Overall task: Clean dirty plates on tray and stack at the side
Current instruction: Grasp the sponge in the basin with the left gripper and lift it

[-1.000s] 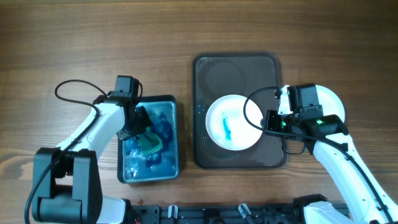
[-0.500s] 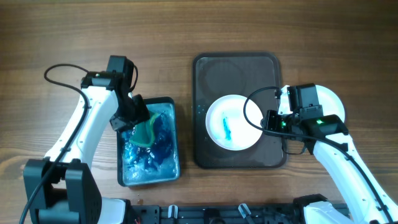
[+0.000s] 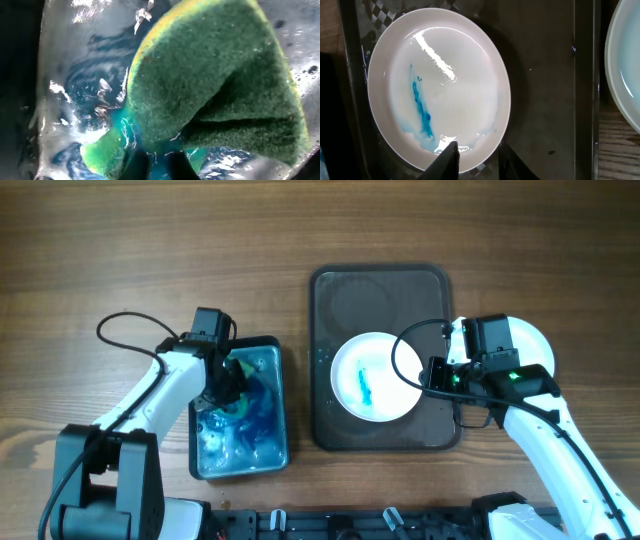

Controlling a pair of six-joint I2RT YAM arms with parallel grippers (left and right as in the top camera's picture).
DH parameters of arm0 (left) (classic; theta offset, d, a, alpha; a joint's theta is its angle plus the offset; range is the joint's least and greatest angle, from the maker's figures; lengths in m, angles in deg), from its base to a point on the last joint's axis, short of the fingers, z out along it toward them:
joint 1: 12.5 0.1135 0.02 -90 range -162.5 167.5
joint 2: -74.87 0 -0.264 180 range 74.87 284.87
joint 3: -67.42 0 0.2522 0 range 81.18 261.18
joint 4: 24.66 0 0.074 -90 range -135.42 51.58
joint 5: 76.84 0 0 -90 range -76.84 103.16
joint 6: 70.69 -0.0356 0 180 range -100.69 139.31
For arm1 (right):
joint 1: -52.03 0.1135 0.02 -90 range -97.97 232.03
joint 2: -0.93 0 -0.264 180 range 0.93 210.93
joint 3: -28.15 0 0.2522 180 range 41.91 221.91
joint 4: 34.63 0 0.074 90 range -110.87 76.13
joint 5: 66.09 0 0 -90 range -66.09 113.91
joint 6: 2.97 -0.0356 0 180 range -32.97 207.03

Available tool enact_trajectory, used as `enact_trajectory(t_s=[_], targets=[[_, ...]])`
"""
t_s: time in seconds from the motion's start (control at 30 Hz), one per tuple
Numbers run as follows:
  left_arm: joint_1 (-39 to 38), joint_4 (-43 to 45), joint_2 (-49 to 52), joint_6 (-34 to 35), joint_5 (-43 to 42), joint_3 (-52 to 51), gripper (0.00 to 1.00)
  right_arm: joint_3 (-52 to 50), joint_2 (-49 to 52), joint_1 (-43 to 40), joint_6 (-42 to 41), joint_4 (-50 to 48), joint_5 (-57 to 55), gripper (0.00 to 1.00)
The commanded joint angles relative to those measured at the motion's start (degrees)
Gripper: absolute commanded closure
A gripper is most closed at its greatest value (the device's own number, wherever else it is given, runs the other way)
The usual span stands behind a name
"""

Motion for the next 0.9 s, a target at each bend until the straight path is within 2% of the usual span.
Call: enact_trajectory(t_s=[0.0, 0.1, 0.17, 0.27, 0.33, 0.47, 0.63, 0.7, 0.73, 0.8, 0.83, 0.87], targets=[[0.0, -3.4, 0.4, -0.1, -3.7, -0.8, 0.96, 1.0, -0.5, -0.2, 1.0, 0.2, 0.8, 0.73], [0.0, -8.0, 0.1, -0.3, -8.8, 2.6, 0.96, 1.0, -0.5, -0.2, 1.0, 0.2, 0.8, 0.73], [0.0, -10.3, -0.2, -0.3, -9.0, 4.8, 0.94, 1.0, -0.5, -0.2, 1.0, 0.2, 0.8, 0.73], [0.0, -12.2, -0.7, -0.3, -8.5, 7.0, 0.68, 1.0, -0.5, -0.2, 1.0, 0.3, 0.8, 0.73], [0.0, -11.6, -0.7, -0.3, -5.6, 7.0, 0.6, 1.0, -0.5, -0.2, 1.0, 0.3, 0.8, 0.73], [0.0, -10.2, 0.0, -0.3, 2.2, 6.7, 0.52, 1.0, -0.5, -0.2, 1.0, 0.2, 0.8, 0.73], [-0.4, -4.5, 0.9, -0.3, 0.7, 2.1, 0.49, 1.0, -0.5, -0.2, 1.0, 0.2, 0.8, 0.73], [-0.8, -1.0, 1.4, -0.3, -0.7, -0.5, 0.5, 1.0, -0.5, -0.2, 0.9, 0.2, 0.8, 0.73], [-1.0, 0.4, 1.7, -0.3, -0.9, -1.7, 0.58, 1.0, -0.5, -0.2, 0.9, 0.2, 0.8, 0.73], [-1.1, 1.4, 2.1, -0.3, -0.9, -2.9, 0.86, 1.0, -0.5, -0.2, 0.9, 0.2, 0.8, 0.73], [-1.1, 1.2, 2.1, -0.3, -1.0, -2.8, 0.96, 1.0, -0.5, -0.2, 0.9, 0.2, 0.8, 0.73], [-1.1, 1.2, 2.0, -0.3, -1.1, -2.8, 0.96, 1.0, -0.5, -0.2, 0.9, 0.2, 0.8, 0.73]])
